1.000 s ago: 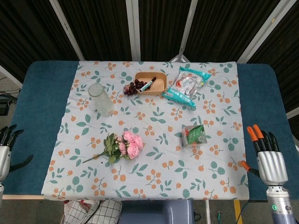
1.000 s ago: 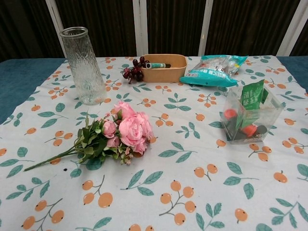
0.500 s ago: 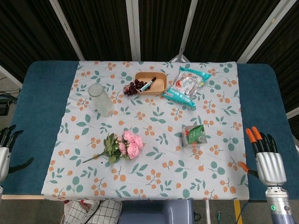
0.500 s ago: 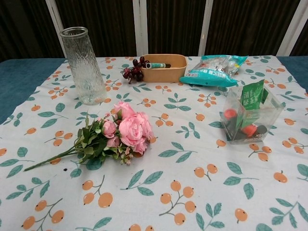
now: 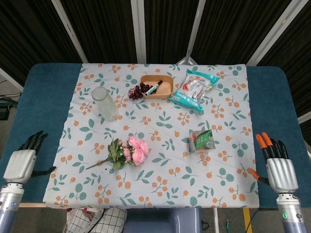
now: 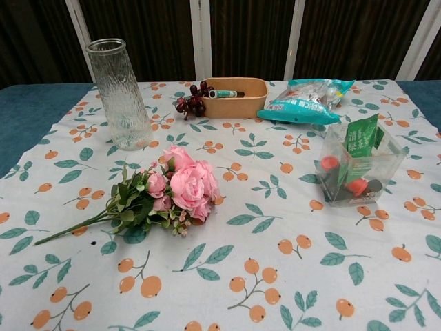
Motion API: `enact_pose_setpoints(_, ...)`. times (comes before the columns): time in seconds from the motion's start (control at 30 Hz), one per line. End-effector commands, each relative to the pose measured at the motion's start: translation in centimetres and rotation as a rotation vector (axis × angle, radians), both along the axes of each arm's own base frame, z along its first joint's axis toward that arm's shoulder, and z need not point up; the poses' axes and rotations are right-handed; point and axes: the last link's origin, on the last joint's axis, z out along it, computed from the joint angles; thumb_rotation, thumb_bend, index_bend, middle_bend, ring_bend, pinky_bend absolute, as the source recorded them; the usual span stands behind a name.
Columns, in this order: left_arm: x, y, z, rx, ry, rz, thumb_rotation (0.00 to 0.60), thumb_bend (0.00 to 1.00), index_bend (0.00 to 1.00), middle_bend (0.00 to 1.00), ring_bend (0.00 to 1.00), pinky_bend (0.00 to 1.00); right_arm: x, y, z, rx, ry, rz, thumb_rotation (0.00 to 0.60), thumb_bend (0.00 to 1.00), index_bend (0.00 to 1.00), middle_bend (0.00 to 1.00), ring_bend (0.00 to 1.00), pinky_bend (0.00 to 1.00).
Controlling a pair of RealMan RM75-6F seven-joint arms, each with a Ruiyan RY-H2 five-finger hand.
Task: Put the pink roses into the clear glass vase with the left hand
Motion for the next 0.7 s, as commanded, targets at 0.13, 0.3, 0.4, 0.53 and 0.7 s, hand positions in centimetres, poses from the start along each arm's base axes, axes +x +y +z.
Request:
enact_pose_setpoints(0.13,5.2,3.2,-5.7,-0.130,-0.065,-0.030,0.600,0.05,0.10,0.01,0.06,0.22,-0.1,-0.1,-0.2,0.013,0.006,-0.002,0.600,0.20,0.00,0.00,0.04,0.02)
enact_pose_setpoints(0.3,8.4,4.3,-8.7,-0.131,-0.078,-0.059,0.600,0.04,0.10,0.02,0.06,0.22,0.1,0.0,-0.3,0.024,0.009,0.012,0.600,0.20,0.00,0.00,0.04,0.02)
enact_pose_setpoints(0.4,10.0,4.7,-10.4,-0.136,-0.101,-0.056,0.600,0.03,0.10,0.02,0.06,0.22,0.1,0.1,-0.2,0.024,0.004,0.014,0.600,0.20,0.00,0.00,0.04,0.02)
enact_pose_setpoints(0.53,12.1,5.3,-12.2,-0.137,-0.127,-0.068,0.600,0.03,0.09,0.02,0.06,0.22,0.0,0.0,0.2,0.013,-0.004,0.011,0.600,0.20,0.00,0.00,0.04,0.01)
enact_pose_setpoints(0.7,13.8,5.5,-13.8,-0.139,-0.122,-0.073,0.600,0.03,0.09,0.03,0.06,0.22,-0.2,0.0,0.5,0.004,-0.014,0.008,0.600,0.20,0.00,0.00,0.04,0.01)
